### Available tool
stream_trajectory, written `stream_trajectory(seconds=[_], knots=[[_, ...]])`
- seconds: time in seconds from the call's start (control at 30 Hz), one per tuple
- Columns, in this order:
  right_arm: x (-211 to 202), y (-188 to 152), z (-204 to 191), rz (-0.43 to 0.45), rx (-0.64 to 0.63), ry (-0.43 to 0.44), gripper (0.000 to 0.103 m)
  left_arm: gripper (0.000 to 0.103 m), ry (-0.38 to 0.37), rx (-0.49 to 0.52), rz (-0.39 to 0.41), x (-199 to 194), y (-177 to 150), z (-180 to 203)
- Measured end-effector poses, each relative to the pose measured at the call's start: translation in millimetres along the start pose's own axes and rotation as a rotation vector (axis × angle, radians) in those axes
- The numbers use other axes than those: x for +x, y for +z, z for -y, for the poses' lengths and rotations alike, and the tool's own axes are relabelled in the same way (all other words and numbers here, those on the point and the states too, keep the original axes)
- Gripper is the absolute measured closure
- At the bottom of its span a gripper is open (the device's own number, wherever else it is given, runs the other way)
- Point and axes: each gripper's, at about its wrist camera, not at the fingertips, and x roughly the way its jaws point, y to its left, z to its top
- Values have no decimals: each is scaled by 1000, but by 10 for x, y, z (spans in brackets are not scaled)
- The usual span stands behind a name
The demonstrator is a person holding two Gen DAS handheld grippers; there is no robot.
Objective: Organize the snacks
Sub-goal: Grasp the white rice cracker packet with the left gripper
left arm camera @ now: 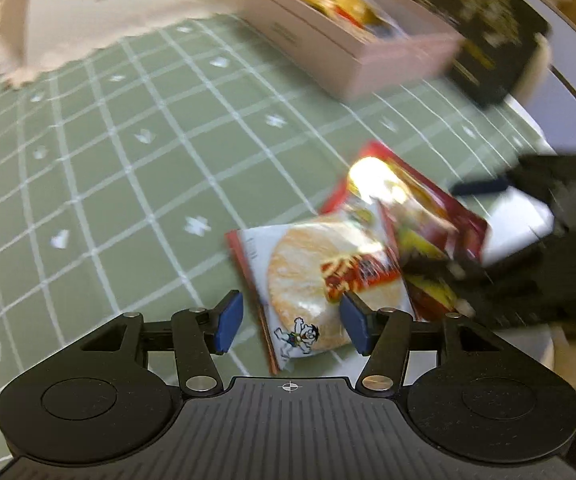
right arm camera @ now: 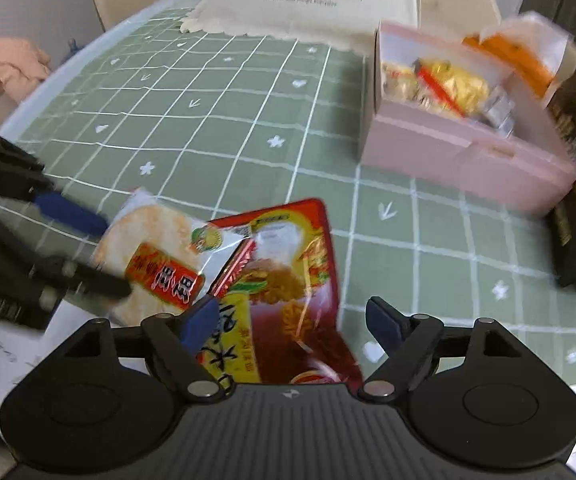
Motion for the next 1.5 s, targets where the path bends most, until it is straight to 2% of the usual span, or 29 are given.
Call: stream_trajectory(seconds=[0.2, 0.33, 0.47, 0.63, 0.7, 0.77, 0.87, 0.97, 1.07, 1.1, 1.2, 1.33, 1.43, 1.5], knots=[[-72, -207, -98, 0, -41, 37, 21, 45, 17, -123, 42, 43, 49, -82], [-20, -278, -177, 81, -123, -8, 16, 46, 8, -207, 88, 79, 31, -71], [-36, -241, 26, 112, -35, -50, 19, 46, -1, -300, 98, 87, -10, -53], [-123, -370, 609, 122, 87, -148, 19, 46, -37, -375, 97, 137, -46, 79], [-156, -431, 826, 120, 148, -176, 19, 46, -85, -378, 106, 168, 6, 174], [-172, -482, 987, 119, 198, -165, 19, 46, -118, -359, 119, 208, 112, 288], [-170, -575, 1131, 130, 250, -111, 14, 46, -117, -336, 159, 218, 283, 409], [-170, -625, 1135, 140, 237, -121, 13, 46, -119, -317, 194, 84, 353, 473], [-153, -715, 1073, 148, 202, -141, 6, 46, -122, -295, 128, -8, 305, 503], [-142, -749, 1001, 149, 184, -148, 2, 46, -149, -314, 95, -20, 260, 505], [-149, -783, 955, 173, 187, -160, 1, 46, -263, -388, 18, -12, 102, 522], [-209, -741, 915, 167, 167, -156, 4, 46, -192, -371, -5, 114, 71, 574], [-311, -670, 833, 230, 105, -204, 4, 46, -181, -395, 11, 205, 128, 507], [-330, -571, 779, 263, 60, -243, 4, 47, -145, -386, 41, 227, 188, 460]])
